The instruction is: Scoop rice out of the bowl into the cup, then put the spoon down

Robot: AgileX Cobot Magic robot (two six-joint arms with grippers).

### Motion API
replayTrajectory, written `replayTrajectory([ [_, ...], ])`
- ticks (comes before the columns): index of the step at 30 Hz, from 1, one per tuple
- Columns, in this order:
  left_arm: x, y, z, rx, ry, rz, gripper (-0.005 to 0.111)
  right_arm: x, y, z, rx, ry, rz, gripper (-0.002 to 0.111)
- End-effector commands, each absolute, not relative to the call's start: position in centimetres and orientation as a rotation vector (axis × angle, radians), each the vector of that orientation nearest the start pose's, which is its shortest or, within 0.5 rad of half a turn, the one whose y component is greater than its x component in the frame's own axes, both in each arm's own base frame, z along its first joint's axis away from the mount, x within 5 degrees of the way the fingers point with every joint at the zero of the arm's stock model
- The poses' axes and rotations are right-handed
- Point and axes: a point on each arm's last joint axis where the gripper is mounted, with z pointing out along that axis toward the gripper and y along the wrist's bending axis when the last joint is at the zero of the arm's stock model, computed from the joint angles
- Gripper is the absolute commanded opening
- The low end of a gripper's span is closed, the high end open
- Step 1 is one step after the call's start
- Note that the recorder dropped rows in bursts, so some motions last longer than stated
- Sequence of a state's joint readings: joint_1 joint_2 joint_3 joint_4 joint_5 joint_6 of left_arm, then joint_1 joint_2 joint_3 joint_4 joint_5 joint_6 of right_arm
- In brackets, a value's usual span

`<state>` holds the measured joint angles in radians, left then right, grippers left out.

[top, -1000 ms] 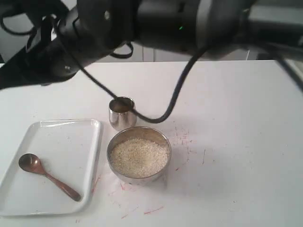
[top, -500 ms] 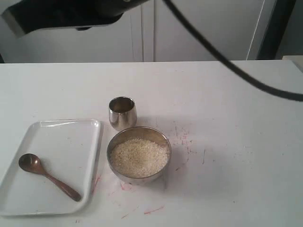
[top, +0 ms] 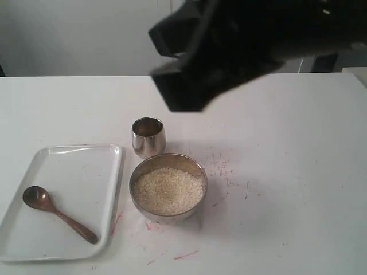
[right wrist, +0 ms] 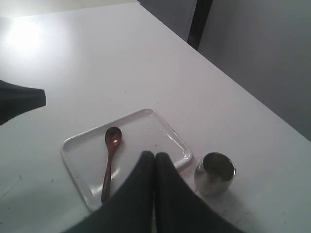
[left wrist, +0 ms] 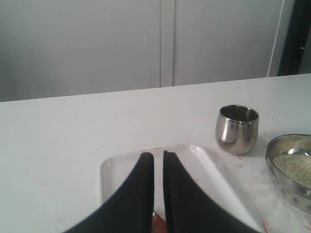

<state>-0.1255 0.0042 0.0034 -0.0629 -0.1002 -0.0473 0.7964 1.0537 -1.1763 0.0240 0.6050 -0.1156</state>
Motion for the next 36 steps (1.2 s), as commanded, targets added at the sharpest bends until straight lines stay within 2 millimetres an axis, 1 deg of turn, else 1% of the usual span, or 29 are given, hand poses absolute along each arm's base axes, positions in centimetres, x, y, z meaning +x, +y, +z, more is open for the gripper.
replayTrajectory([
  [1, 5.4, -0.7, 22.3, 0.005, 1.382, -0.202, 0.014, 12.7, 12.9, 41.5, -0.806, 1.758, 0.497, 0.0],
  [5, 5.4, -0.7, 22.3, 0.005, 1.382, -0.202, 0.014, 10.6, 10.8, 39.4, -0.774, 1.711, 0.517, 0.0],
  [10, 5.4, -0.7, 22.3, 0.005, 1.382, -0.202, 0.014, 8.5, 8.7, 36.7, -0.731, 1.693, 0.55, 0.0],
  [15, 5.4, -0.7, 22.3, 0.005, 1.382, -0.202, 0.014, 7.2, 7.4, 33.2, -0.703, 1.689, 0.577, 0.0],
  [22, 5.4, -0.7, 22.3, 0.005, 1.382, -0.202, 0.014, 6.4, 6.6, 28.8, -0.658, 1.656, 0.616, 0.0],
  [24, 5.4, -0.7, 22.3, 0.005, 1.382, -0.202, 0.014, 6.3, 6.5, 27.6, -0.622, 1.636, 0.642, 0.0],
  [28, 5.4, -0.7, 22.3, 0.005, 1.382, -0.202, 0.014, 6.3, 6.3, 26.7, -0.5, 1.582, 0.743, 0.0],
  [36, 5.4, -0.7, 22.3, 0.005, 1.382, -0.202, 0.014, 6.2, 6.3, 22.9, -0.458, 1.677, 0.776, 0.0],
])
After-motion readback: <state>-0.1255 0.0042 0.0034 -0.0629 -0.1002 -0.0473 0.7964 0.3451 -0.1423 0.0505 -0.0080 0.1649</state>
